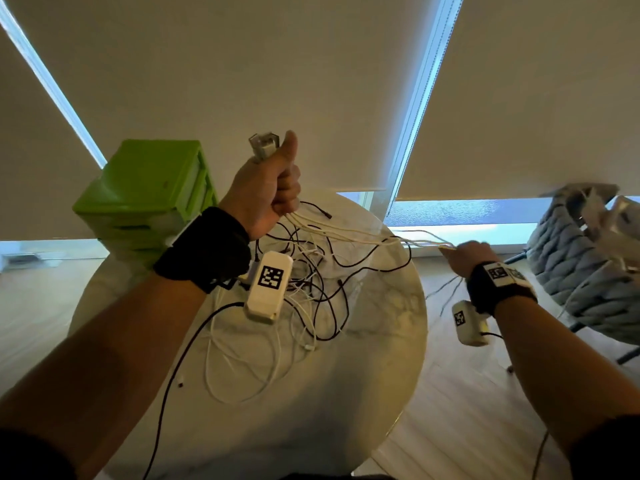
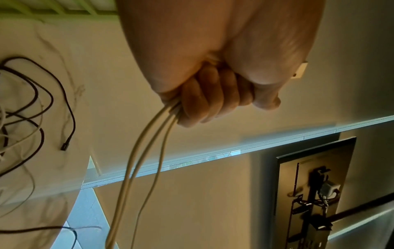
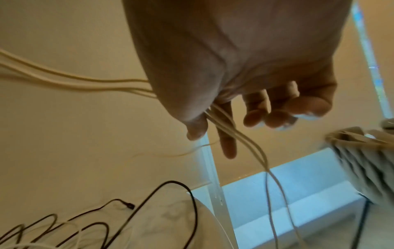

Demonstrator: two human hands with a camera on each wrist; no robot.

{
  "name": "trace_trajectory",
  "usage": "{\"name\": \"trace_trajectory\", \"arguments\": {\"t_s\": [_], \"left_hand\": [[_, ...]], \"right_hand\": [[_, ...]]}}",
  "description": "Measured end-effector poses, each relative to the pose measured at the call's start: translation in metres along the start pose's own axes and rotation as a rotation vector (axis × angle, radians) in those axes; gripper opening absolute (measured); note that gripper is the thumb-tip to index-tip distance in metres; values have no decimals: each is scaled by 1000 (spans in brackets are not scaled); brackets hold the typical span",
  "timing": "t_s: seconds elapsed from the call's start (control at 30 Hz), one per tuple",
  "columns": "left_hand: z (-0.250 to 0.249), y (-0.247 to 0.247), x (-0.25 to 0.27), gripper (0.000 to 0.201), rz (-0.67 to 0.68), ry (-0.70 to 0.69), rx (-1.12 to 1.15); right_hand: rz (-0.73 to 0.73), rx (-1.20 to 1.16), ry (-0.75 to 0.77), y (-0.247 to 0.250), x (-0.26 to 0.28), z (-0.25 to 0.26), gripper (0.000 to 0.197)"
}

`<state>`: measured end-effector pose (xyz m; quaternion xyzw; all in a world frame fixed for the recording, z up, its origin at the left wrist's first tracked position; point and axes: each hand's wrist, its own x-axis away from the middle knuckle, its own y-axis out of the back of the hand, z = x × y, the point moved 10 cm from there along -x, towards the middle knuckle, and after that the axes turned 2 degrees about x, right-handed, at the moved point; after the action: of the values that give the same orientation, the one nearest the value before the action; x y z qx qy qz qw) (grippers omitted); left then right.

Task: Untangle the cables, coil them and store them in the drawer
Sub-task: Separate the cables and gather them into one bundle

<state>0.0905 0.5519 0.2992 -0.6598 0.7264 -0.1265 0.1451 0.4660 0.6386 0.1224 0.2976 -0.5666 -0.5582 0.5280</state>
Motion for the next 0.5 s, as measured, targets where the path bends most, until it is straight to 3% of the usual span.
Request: {"name": "trace_trajectory", "arguments": {"t_s": [0.13,0.23,0.33,0.4,0.5], "left_hand": [[8,1,-3,48,-32,0,5],[18,-5,-5,49,-49,7,-26],[30,-9,-5,48,-56,28,-87],[41,-11,-5,48,-70,56,-112],[57,-11,-5,44,-124,78,-235]], "right_hand": [[19,-152,-143,-12,9,-43,64],[117,-152,-95,-42,12,-53,54],[289,-294,-111,-68,37,-47,70],[386,-289,-34,-72,50,-24,70],[392,-422,159,-53,58,28,46]]}}
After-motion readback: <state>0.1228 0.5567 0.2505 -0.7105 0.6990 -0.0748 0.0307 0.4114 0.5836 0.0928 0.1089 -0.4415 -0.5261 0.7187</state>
